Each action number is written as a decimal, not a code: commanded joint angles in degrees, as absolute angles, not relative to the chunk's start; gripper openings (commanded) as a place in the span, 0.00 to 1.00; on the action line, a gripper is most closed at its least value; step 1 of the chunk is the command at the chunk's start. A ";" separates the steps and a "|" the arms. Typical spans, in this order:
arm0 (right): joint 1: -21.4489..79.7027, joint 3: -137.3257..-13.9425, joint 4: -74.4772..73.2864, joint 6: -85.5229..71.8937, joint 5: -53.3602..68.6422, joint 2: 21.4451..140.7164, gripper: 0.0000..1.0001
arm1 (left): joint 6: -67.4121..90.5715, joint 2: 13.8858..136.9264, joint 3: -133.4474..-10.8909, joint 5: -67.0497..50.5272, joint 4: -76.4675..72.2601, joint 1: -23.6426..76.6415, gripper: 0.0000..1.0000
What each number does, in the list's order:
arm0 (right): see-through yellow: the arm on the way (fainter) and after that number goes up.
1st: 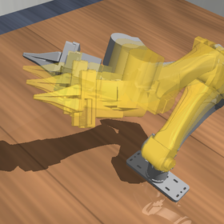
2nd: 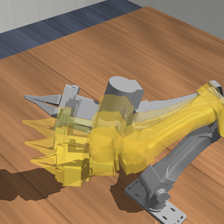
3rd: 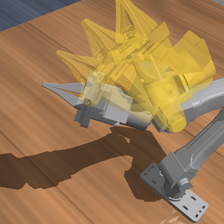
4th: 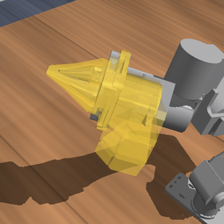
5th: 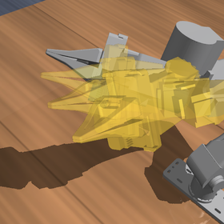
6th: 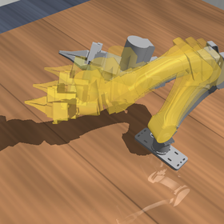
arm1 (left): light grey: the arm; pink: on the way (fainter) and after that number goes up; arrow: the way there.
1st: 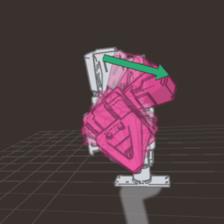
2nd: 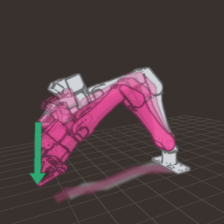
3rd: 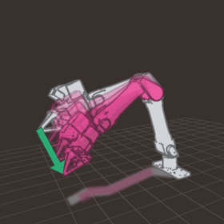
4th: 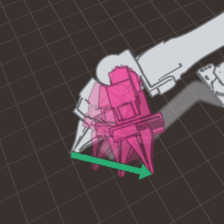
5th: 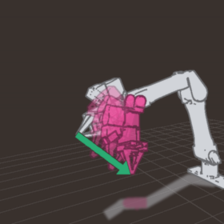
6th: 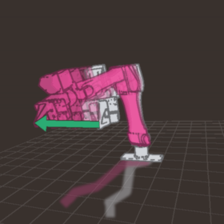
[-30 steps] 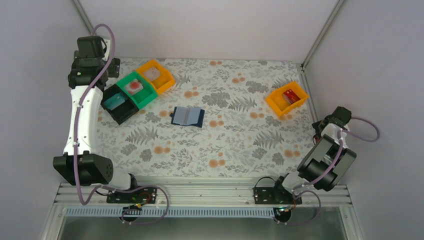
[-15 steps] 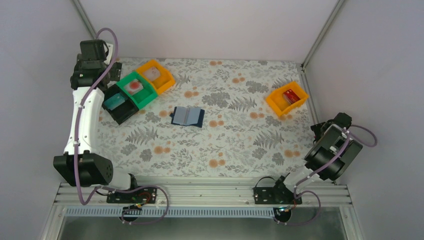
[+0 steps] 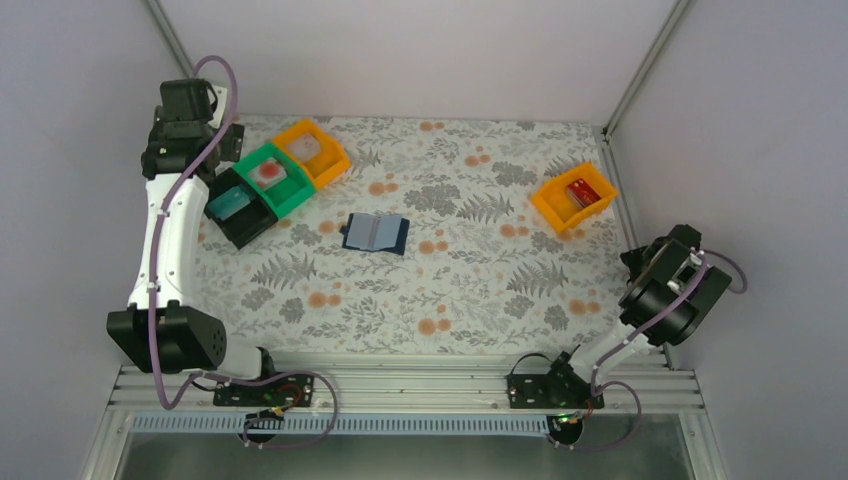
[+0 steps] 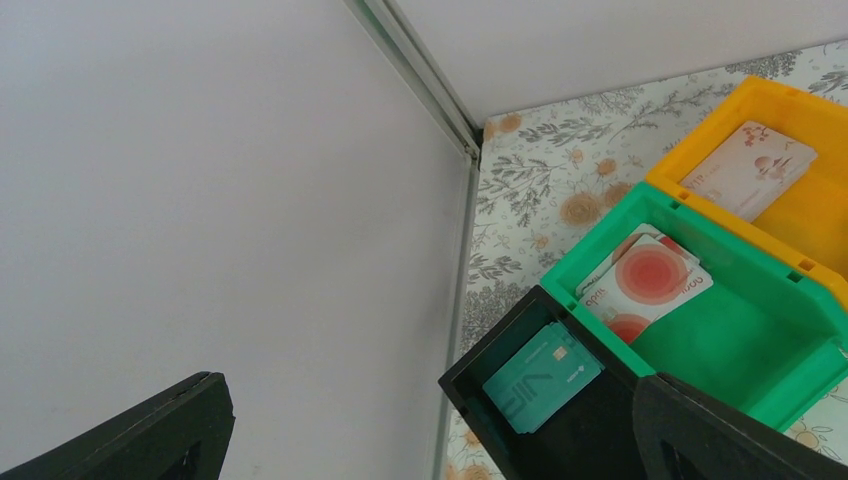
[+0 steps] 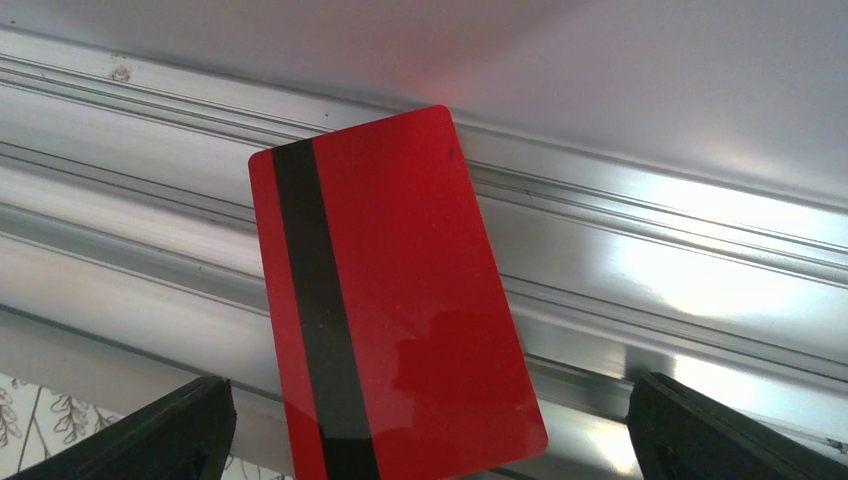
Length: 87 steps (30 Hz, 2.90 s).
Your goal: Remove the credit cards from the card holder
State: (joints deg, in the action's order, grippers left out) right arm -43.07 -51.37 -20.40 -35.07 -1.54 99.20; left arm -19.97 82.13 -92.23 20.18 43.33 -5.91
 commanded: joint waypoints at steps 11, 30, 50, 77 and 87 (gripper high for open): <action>-43.45 -54.36 -21.01 -32.04 -1.47 104.44 0.95 | -21.01 81.60 -92.37 20.00 42.28 -6.15 1.00; -40.65 -56.62 -24.69 -31.19 -9.43 110.08 0.94 | -22.56 82.33 -92.04 19.61 40.49 -6.22 1.00; -40.60 -58.28 -26.01 -30.65 -4.41 100.74 0.70 | -22.50 82.14 -91.76 18.76 40.58 -6.33 1.00; -40.90 -64.11 -31.41 -30.73 -1.89 104.22 0.99 | -23.38 80.57 -90.60 10.04 44.15 -6.33 1.00; -41.25 -65.45 -33.27 -30.83 -7.06 106.36 0.99 | -23.79 81.02 -90.11 10.16 44.15 -6.32 1.00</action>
State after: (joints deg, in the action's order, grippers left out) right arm -39.70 -63.29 -32.58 -30.15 -2.35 104.16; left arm -23.33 82.00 -90.30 10.46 44.03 -6.00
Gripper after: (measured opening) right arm 0.992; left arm 0.999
